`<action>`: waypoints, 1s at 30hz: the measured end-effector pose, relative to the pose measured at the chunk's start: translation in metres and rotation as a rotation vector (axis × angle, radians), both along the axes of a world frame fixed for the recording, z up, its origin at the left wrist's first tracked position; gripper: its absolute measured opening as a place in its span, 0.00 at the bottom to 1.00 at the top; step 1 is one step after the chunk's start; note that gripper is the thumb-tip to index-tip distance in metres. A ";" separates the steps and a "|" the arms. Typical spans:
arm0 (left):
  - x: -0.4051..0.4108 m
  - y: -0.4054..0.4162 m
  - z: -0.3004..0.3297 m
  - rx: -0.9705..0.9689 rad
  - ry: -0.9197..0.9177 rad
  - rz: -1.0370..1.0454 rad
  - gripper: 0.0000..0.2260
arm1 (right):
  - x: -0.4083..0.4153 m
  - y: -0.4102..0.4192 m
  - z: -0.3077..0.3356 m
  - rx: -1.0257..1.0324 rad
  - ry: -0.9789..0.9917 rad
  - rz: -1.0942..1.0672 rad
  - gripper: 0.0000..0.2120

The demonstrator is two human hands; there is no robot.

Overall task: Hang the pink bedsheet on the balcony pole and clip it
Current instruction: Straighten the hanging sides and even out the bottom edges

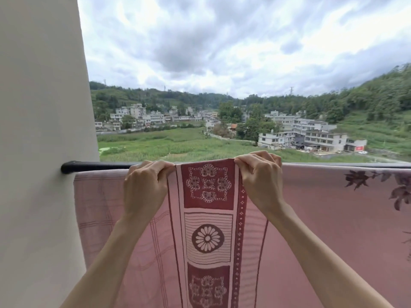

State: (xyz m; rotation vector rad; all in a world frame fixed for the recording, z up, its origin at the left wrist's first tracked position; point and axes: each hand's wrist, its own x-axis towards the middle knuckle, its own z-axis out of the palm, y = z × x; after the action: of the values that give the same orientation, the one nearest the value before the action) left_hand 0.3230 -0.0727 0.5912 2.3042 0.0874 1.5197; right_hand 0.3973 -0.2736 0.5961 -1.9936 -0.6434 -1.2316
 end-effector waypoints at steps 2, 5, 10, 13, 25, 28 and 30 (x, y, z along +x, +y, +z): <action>-0.003 0.010 -0.004 0.050 0.021 -0.019 0.04 | -0.003 0.007 -0.007 -0.016 0.020 -0.006 0.07; -0.001 0.024 -0.013 0.096 0.080 -0.119 0.03 | -0.011 0.016 -0.023 -0.092 0.068 0.025 0.10; -0.023 0.056 -0.021 0.002 -0.035 -0.045 0.07 | -0.030 0.055 -0.016 -0.226 0.091 0.164 0.16; -0.031 0.088 -0.025 -0.207 -0.029 0.061 0.12 | -0.038 0.092 -0.008 -0.367 0.056 0.204 0.19; -0.045 0.158 -0.023 -1.188 0.197 -0.555 0.14 | -0.034 0.173 -0.013 -0.218 -0.028 0.186 0.07; -0.047 0.163 -0.018 -1.133 0.089 -0.563 0.08 | -0.037 0.174 -0.011 -0.203 -0.018 0.197 0.07; -0.047 0.170 -0.019 -1.145 0.023 -0.567 0.06 | -0.037 0.177 -0.014 -0.194 -0.034 0.184 0.07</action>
State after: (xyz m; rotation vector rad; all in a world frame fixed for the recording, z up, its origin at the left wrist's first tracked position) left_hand 0.2758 0.0969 0.5721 1.2564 0.2175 0.7884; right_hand 0.3600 -0.0964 0.5823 -2.0200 -0.9728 -1.1304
